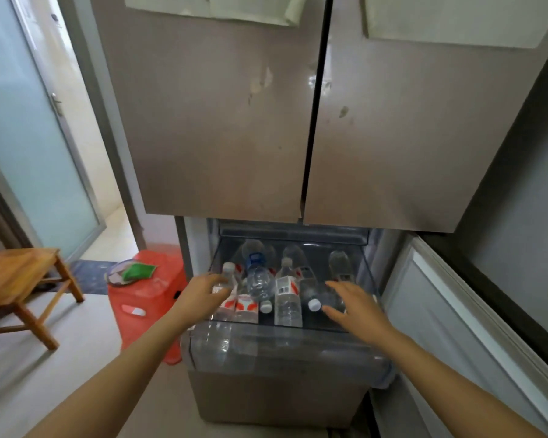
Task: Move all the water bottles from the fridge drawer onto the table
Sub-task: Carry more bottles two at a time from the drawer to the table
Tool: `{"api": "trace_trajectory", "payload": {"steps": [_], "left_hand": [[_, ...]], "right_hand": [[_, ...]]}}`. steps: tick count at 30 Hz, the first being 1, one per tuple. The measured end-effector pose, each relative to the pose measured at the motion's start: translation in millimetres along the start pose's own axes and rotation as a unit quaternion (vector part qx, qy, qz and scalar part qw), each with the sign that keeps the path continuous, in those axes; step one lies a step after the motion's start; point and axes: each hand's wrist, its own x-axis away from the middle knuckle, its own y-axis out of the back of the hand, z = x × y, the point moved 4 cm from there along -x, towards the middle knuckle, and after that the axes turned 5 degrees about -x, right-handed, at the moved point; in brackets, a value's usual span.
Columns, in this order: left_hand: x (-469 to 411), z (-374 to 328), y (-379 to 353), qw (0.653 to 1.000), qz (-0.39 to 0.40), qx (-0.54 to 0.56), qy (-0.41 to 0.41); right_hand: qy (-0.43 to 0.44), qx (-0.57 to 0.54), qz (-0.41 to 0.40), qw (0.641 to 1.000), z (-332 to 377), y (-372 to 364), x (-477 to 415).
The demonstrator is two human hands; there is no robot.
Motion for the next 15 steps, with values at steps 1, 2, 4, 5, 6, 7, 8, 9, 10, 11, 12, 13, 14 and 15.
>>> {"api": "trace_trajectory", "payload": {"steps": [1,2,4,5,6,7,8,9,10,11,12,13,14,15], "left_hand": [[-2,8,-1,1.0,-0.001,0.018,0.018],[-3,15,-3,0.999,0.0,0.034,0.035],[-9,28,-9,0.996,0.0,0.059,0.06],[-12,33,-12,0.996,0.002,0.068,0.064],[-15,35,-15,0.995,0.002,0.076,0.061],[-17,38,-17,0.995,0.001,0.085,0.058],[-20,42,-20,0.994,0.003,0.097,0.056],[-21,45,-22,0.993,0.008,0.109,0.053],[-23,49,-24,0.992,0.012,0.118,0.049],[-25,54,-27,0.991,0.015,0.122,0.05],[-26,59,-30,0.991,0.021,0.12,0.053],[-29,63,-32,0.991,0.032,0.114,0.054],[-31,65,-35,0.992,0.044,0.105,0.05],[-33,64,-38,0.993,0.053,0.097,0.037]], "right_hand": [[-0.003,-0.008,0.011,1.0,0,-6,-8],[-0.006,-0.014,0.019,1.0,1,-11,-14],[-0.008,-0.032,0.041,0.999,3,-26,-31],[-0.009,-0.043,0.055,0.998,4,-34,-38],[-0.01,-0.054,0.067,0.996,6,-40,-43],[-0.01,-0.062,0.079,0.995,7,-45,-48],[-0.015,-0.075,0.091,0.993,8,-51,-54],[-0.021,-0.095,0.098,0.99,8,-56,-59],[-0.029,-0.124,0.102,0.987,9,-59,-63],[-0.044,-0.154,0.105,0.981,9,-63,-67],[-0.06,-0.18,0.107,0.976,9,-67,-69],[-0.078,-0.195,0.115,0.971,9,-74,-73],[-0.086,-0.204,0.119,0.968,11,-80,-76],[-0.092,-0.206,0.122,0.966,12,-86,-80]]}}
